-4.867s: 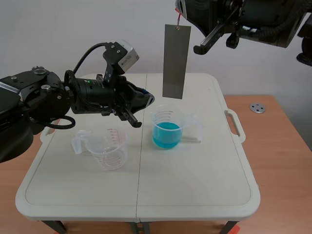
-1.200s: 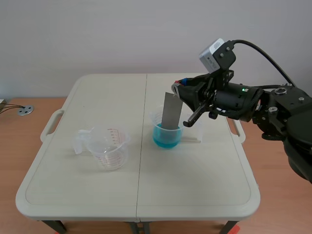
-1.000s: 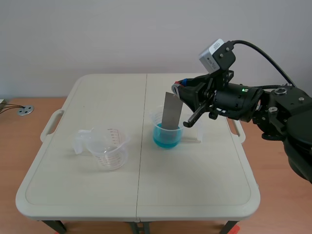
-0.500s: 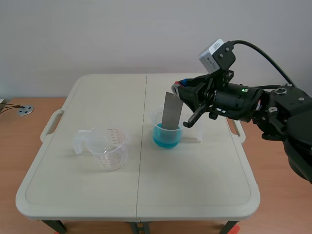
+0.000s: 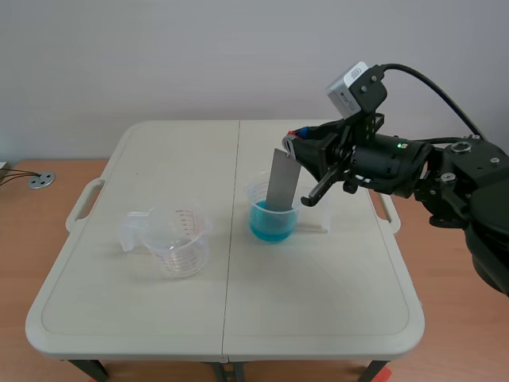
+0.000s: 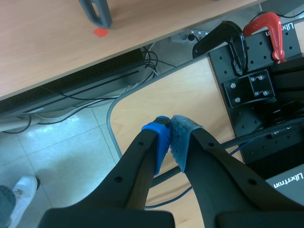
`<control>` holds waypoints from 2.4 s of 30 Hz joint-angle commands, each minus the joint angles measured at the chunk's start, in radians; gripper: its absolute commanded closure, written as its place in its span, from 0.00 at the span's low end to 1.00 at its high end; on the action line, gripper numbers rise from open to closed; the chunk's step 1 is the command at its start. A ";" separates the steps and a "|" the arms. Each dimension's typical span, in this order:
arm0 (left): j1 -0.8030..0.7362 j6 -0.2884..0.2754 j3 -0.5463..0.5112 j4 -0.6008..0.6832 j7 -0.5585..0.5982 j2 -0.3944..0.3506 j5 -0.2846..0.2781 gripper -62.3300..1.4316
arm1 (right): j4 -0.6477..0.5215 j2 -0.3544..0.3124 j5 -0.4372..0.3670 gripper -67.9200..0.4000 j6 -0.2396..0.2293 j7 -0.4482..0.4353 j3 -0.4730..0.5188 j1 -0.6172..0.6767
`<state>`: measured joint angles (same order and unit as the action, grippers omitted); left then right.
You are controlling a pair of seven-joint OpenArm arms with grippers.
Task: Hold the metal plate by the orange handle, dip it into the blue solution, take it out and point at it, then put the plate back in the beaker on the left.
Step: 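Hold the plate still in the solution, then raise the plate and point at it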
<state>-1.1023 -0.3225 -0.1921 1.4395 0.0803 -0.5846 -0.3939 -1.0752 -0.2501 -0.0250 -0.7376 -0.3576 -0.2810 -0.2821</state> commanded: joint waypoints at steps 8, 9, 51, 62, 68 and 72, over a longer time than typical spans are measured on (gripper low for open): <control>-0.002 -0.005 0.004 0.005 0.008 0.003 -0.006 0.95 | -0.087 -0.021 -0.004 0.97 -0.008 -0.004 0.008 -0.011; -0.002 -0.005 0.004 0.005 0.008 0.003 -0.006 0.95 | -0.095 -0.024 -0.004 0.97 -0.008 -0.004 0.008 -0.011; 0.524 -0.102 -0.043 0.009 0.129 -0.197 0.019 0.95 | -0.535 -0.040 -0.005 0.97 -0.008 0.094 0.114 0.055; 0.918 -0.175 0.242 0.009 0.061 -0.186 0.025 0.95 | -0.535 -0.039 -0.009 0.97 -0.008 0.093 0.114 0.055; 1.132 -0.175 0.458 -0.002 -0.019 -0.101 0.100 0.95 | -0.535 -0.038 -0.009 0.97 -0.008 0.093 0.114 0.055; 1.234 -0.175 0.569 -0.027 -0.079 -0.021 0.161 0.95 | -0.535 -0.038 -0.009 0.97 -0.008 0.094 0.114 0.055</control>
<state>0.1291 -0.4988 0.3882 1.4166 -0.0025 -0.6174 -0.2218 -1.5913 -0.2882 -0.0177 -0.7403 -0.2478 -0.1730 -0.2043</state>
